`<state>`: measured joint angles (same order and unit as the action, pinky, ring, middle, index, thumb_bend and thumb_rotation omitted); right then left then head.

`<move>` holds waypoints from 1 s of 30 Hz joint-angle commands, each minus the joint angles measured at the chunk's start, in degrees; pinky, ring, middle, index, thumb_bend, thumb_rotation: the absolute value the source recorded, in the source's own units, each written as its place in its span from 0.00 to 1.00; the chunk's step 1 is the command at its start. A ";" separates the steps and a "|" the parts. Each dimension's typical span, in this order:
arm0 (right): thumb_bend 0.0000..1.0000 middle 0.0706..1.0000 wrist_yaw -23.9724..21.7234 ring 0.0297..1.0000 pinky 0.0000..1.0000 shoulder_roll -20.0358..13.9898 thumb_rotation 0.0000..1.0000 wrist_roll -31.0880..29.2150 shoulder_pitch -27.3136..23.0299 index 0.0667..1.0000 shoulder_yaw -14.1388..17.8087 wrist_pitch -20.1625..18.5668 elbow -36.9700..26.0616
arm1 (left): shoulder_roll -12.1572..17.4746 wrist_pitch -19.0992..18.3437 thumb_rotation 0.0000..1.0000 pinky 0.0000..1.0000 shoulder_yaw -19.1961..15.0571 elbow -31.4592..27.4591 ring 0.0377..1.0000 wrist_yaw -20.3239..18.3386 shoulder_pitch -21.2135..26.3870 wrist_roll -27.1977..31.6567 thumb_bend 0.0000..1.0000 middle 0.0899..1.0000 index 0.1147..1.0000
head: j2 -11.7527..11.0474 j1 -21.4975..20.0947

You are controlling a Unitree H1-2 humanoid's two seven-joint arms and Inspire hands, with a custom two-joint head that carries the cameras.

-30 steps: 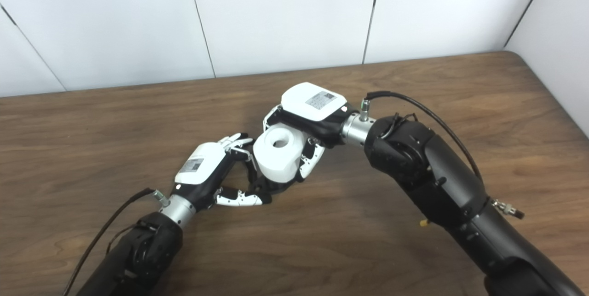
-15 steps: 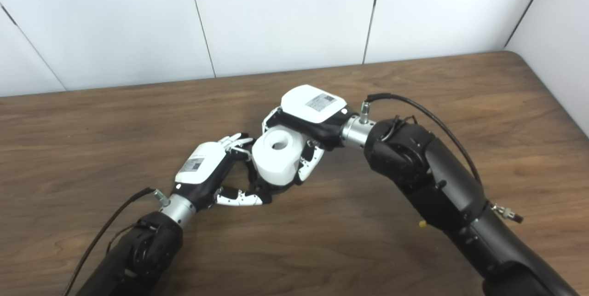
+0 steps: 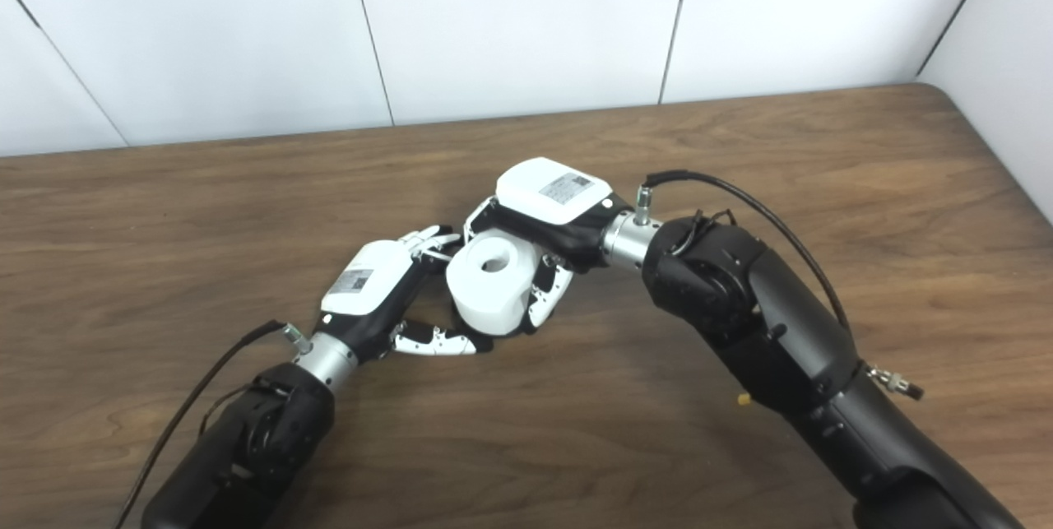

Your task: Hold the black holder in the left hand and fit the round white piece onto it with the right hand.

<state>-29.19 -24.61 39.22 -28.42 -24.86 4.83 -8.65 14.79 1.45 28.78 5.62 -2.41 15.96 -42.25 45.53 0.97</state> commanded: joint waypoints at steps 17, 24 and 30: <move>0.85 0.77 -3.02 0.70 0.59 -0.44 0.17 0.14 -0.19 0.94 0.31 -4.47 -0.59 | 1.61 -2.33 0.05 0.92 0.87 3.22 0.94 -4.42 -2.26 -0.70 0.52 0.86 0.42 | -0.69 0.25; 0.83 0.77 -1.85 0.70 0.57 -0.36 0.18 0.21 0.00 0.95 0.67 -4.01 -0.83 | 1.66 -2.49 0.05 0.92 0.70 2.92 0.94 -4.73 -2.26 -0.37 0.52 0.86 0.42 | -0.69 0.25; 0.83 0.76 -0.86 0.70 0.57 -0.18 0.15 -0.04 0.30 0.93 1.11 -3.89 -1.03 | 1.63 -2.37 0.05 0.92 0.65 3.00 0.94 -4.70 -2.17 -0.30 0.52 0.85 0.42 | -0.53 0.11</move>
<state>-29.86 -24.40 38.62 -28.05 -24.13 0.58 -9.14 14.79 1.43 28.70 5.63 -2.53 15.96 -41.68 44.91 1.05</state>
